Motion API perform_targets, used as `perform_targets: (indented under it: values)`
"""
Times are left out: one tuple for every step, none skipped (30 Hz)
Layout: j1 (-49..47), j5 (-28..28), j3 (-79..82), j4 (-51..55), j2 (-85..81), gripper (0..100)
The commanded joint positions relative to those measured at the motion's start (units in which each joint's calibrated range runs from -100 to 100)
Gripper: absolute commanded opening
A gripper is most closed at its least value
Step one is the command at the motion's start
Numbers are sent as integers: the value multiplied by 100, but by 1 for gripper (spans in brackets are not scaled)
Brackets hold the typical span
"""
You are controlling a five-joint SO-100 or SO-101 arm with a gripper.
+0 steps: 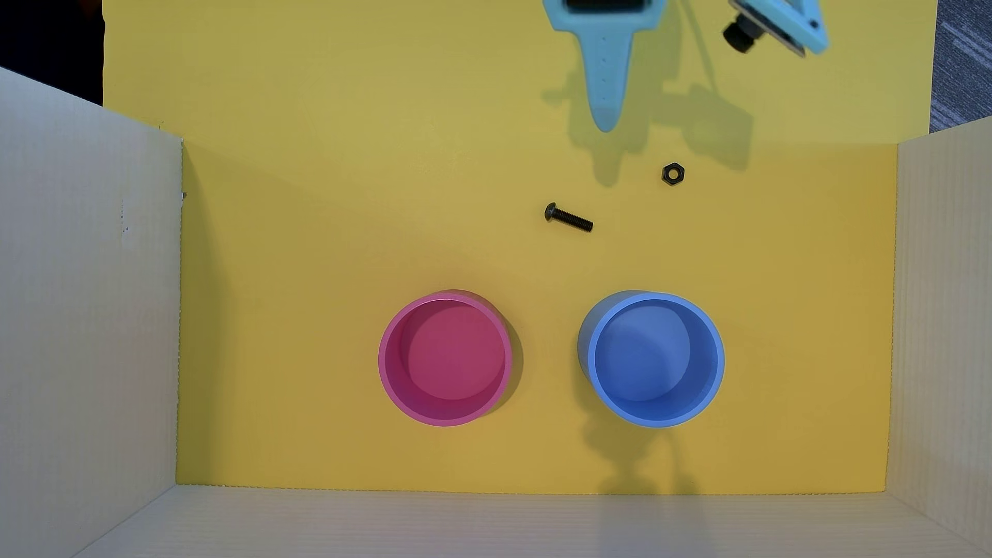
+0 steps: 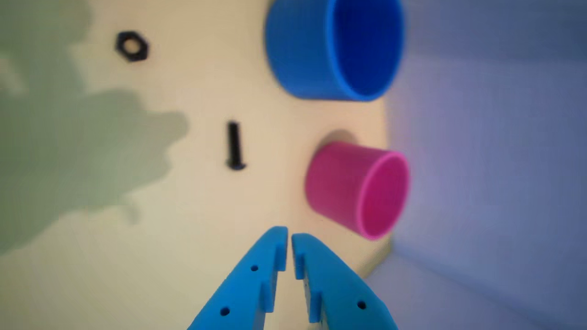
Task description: Pick up the bolt and place it in the pink box
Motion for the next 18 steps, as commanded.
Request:
perform_targets:
  values:
    - [78,-30,-1392,293,1780,2]
    - [78,-30,-1636,371,2125,2]
    - [78,-30,-1880,431,2462,2]
    - [78,-25,-2070,465,2723,2]
    - [78,-4,-2287,482,3009,2]
    - [78,7,-2459,482,3244,2]
    - [85,12,-2559,431,3455,2]
    - [85,17,-2622,422,3640,2]
    - [85,22,-2640,422,3817,2]
    - [85,33,-2640,431,3943,2]
    - [85,85,-2640,465,4044,2]
    - [85,225,-2631,465,4154,2]
    - [85,356,-2631,431,4255,2]
    - [92,429,-2631,413,4322,2]
    - [136,434,-2631,405,4389,2]
    - [173,429,-2631,405,4448,2]
    - [188,429,-2631,405,4507,2]
    - [210,434,-2631,396,4574,2]
